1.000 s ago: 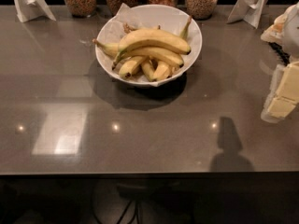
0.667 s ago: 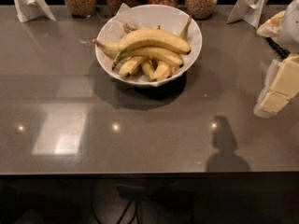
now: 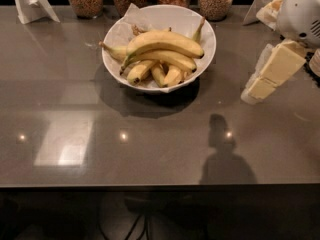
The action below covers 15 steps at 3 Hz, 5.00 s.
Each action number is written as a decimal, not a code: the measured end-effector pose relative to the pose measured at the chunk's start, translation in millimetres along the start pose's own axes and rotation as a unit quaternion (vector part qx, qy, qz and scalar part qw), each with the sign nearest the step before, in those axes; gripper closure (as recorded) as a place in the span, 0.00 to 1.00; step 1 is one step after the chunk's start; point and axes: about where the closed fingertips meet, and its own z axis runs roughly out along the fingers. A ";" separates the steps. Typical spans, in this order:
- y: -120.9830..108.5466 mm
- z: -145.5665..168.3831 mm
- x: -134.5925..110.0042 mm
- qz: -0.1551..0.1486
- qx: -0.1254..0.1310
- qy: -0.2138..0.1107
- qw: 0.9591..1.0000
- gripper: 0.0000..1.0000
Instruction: Pick banana from white bowl
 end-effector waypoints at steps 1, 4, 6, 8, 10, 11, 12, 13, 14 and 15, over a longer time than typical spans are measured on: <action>-24.7 29.5 -42.2 -0.017 0.015 -0.044 0.999 0.00; -67.0 106.6 -132.6 -0.039 -0.015 -0.106 0.993 0.00; -75.0 142.0 -164.3 -0.047 -0.037 -0.121 0.991 0.00; -74.7 168.5 -152.8 -0.036 -0.056 -0.105 0.992 0.14; -77.9 174.4 -143.9 -0.028 -0.060 -0.091 0.994 0.41; -79.6 169.8 -146.3 -0.028 -0.060 -0.091 0.994 0.64; -80.4 167.4 -147.3 -0.028 -0.060 -0.091 0.994 0.88; -79.1 149.2 -144.0 -0.031 -0.062 -0.084 0.994 1.00; -77.3 133.0 -141.6 -0.034 -0.062 -0.082 0.994 1.00; -66.3 98.6 -132.3 -0.045 -0.054 -0.102 0.992 1.00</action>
Offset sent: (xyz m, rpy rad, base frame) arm 0.1022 0.0885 -0.0162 0.1118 -0.0970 0.0991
